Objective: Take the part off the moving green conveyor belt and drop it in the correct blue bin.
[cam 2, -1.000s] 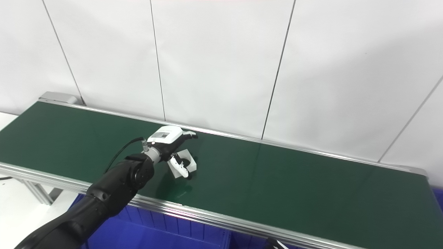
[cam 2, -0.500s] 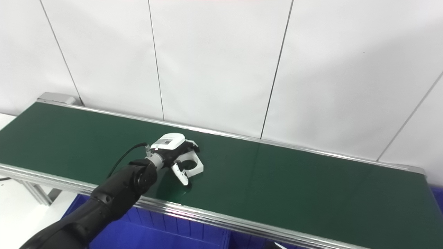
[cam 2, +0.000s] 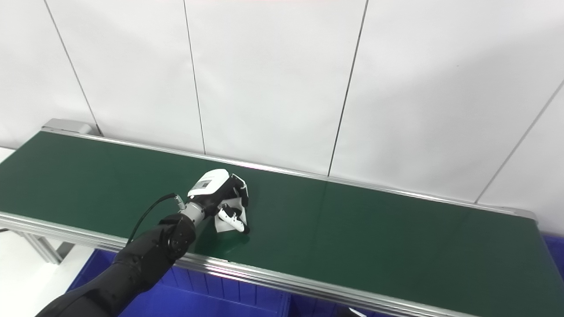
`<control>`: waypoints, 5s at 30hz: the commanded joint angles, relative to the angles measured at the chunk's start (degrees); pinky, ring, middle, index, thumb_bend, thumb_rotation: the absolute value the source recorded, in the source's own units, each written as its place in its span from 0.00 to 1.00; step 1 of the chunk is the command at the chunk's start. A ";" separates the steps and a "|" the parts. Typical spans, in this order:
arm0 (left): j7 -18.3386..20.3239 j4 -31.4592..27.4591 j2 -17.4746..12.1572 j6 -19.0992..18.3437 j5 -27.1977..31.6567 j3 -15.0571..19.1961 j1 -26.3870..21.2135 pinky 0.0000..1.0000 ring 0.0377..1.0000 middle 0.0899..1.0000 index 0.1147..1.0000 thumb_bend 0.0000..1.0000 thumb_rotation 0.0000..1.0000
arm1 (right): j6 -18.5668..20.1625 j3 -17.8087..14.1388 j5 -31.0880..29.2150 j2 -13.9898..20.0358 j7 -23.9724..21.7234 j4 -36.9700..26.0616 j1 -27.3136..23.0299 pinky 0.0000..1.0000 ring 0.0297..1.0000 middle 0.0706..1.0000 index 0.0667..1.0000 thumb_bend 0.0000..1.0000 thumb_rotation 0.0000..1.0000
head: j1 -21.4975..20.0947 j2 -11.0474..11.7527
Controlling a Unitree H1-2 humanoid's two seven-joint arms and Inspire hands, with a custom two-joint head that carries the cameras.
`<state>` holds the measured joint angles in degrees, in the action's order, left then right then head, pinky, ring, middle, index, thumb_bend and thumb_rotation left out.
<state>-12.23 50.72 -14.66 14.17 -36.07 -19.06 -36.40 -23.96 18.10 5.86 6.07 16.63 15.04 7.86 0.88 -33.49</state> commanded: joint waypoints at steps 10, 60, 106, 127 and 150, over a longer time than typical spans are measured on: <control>-1.34 -9.07 -0.42 2.52 3.19 2.20 0.32 0.47 0.40 0.42 0.27 0.47 0.00 | -2.97 -0.11 0.20 -0.43 -0.07 -1.87 0.11 0.58 0.64 0.67 0.65 0.60 0.00 | 0.16 -0.28; 36.02 -64.23 -2.81 -16.73 59.07 10.92 34.37 0.39 0.43 0.45 0.41 0.48 0.00 | -2.93 -0.83 3.28 -2.05 -1.70 -8.76 4.27 0.57 0.63 0.66 0.64 0.62 0.00 | -1.67 -10.05; 41.56 -57.38 -10.47 -28.09 13.02 -3.93 33.68 0.84 0.97 0.94 0.85 0.77 0.13 | -2.92 -4.07 4.48 -5.13 -5.31 -9.69 4.60 0.56 0.62 0.66 0.65 0.61 0.00 | -2.34 -13.39; 28.58 -53.41 3.76 -11.76 28.86 11.10 40.96 0.74 0.78 0.76 0.72 0.71 0.00 | -2.93 -3.60 6.71 -5.92 -3.01 -7.59 3.74 0.58 0.66 0.72 0.71 0.63 0.00 | -5.50 -11.74; 21.18 -41.80 17.68 12.75 37.54 12.15 45.49 0.61 0.62 0.63 0.66 0.73 0.00 | -2.89 -3.05 9.95 -8.79 -0.83 -2.93 2.33 0.60 0.70 0.76 0.79 0.64 0.00 | -18.15 -10.65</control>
<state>8.94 9.39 3.05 24.46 0.88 -6.87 10.40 -23.96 15.16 15.30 -1.96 15.00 13.04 10.63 -17.31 -44.12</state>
